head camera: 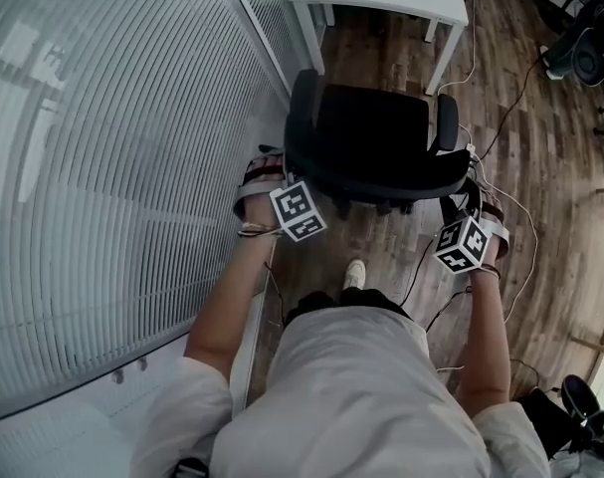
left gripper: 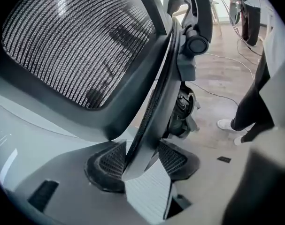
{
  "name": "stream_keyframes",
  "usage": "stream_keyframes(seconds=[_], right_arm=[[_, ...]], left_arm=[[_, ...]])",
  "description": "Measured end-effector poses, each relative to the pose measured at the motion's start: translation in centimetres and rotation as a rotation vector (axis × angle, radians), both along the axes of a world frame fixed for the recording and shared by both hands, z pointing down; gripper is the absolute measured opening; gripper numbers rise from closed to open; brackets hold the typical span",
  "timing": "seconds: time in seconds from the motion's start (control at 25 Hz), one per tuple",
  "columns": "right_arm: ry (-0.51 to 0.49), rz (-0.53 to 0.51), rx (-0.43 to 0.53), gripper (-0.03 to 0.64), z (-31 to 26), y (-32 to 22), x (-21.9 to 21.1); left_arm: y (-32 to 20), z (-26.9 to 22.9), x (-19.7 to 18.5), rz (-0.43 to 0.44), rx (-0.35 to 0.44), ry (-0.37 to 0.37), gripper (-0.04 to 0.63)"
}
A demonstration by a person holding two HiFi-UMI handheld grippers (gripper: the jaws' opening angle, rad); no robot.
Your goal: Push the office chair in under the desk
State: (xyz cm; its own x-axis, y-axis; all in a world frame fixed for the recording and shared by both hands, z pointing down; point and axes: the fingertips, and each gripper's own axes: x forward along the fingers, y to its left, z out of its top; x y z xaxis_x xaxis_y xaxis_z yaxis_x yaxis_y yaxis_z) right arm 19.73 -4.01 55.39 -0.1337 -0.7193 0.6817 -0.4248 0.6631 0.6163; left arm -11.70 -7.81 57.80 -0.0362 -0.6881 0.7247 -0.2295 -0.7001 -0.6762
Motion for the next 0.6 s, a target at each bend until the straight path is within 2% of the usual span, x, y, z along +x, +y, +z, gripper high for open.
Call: stream_keyframes(seconds=[0.6], right_arm=[[0.008,0.017,0.005,0.235,0.2,-6.0,1.0]], left_arm=[[-5.5,0.1,1.0,0.008,0.021,-0.01,0.222]])
